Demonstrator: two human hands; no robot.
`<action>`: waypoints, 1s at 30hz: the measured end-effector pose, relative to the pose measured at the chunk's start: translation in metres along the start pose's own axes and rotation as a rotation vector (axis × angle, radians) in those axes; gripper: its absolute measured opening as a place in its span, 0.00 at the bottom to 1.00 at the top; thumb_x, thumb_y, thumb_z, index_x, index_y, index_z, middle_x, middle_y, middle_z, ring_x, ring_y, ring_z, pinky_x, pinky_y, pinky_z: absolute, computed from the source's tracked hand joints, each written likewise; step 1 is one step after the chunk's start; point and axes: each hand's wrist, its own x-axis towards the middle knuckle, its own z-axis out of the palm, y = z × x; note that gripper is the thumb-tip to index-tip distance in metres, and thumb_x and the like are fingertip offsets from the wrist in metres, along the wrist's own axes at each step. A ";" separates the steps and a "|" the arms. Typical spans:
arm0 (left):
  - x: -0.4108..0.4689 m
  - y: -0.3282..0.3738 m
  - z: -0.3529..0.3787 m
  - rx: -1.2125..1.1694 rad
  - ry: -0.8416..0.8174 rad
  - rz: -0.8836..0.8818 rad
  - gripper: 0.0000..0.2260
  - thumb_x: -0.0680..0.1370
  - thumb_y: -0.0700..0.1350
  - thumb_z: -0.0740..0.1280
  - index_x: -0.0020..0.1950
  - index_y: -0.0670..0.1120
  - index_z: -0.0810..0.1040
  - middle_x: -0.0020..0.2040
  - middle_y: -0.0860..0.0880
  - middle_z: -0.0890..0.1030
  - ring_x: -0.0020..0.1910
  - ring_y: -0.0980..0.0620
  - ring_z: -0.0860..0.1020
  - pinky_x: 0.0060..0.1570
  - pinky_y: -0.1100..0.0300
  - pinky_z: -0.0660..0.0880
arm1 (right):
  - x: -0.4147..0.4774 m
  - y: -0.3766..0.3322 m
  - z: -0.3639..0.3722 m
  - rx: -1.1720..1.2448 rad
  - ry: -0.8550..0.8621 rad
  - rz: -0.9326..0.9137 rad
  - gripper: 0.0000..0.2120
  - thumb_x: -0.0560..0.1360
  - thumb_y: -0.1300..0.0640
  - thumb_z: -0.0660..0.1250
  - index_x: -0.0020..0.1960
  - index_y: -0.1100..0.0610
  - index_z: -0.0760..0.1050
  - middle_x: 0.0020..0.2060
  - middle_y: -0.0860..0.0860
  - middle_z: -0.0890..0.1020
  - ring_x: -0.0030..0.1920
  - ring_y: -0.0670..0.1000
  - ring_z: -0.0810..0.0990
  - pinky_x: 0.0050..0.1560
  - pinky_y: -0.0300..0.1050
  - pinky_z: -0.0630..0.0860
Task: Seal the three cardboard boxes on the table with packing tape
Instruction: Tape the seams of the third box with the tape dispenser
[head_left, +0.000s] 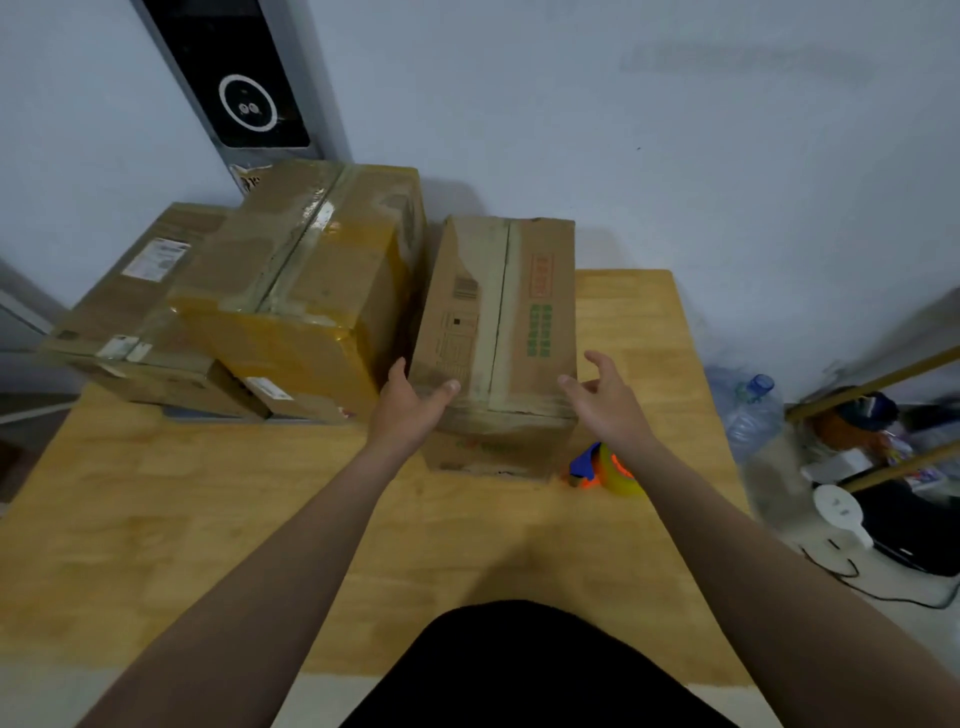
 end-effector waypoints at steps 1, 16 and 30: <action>-0.008 -0.006 -0.002 0.023 -0.004 0.008 0.43 0.78 0.62 0.69 0.84 0.49 0.50 0.81 0.49 0.63 0.78 0.43 0.64 0.73 0.43 0.65 | -0.008 0.004 0.004 0.009 0.012 0.008 0.31 0.81 0.44 0.63 0.80 0.49 0.55 0.49 0.45 0.79 0.50 0.50 0.80 0.50 0.49 0.74; -0.089 -0.057 -0.012 0.608 -0.172 0.727 0.23 0.87 0.46 0.55 0.83 0.48 0.59 0.82 0.51 0.60 0.82 0.51 0.52 0.81 0.47 0.48 | -0.124 -0.005 0.078 -0.470 -0.104 -0.533 0.24 0.86 0.46 0.49 0.77 0.56 0.65 0.78 0.50 0.65 0.81 0.50 0.52 0.79 0.52 0.49; -0.088 -0.056 -0.014 0.963 -0.210 0.562 0.28 0.88 0.54 0.48 0.84 0.43 0.48 0.84 0.47 0.45 0.83 0.51 0.44 0.81 0.50 0.46 | -0.130 0.040 0.082 -0.860 0.118 -0.333 0.51 0.71 0.28 0.21 0.82 0.52 0.53 0.82 0.46 0.52 0.81 0.46 0.47 0.79 0.53 0.46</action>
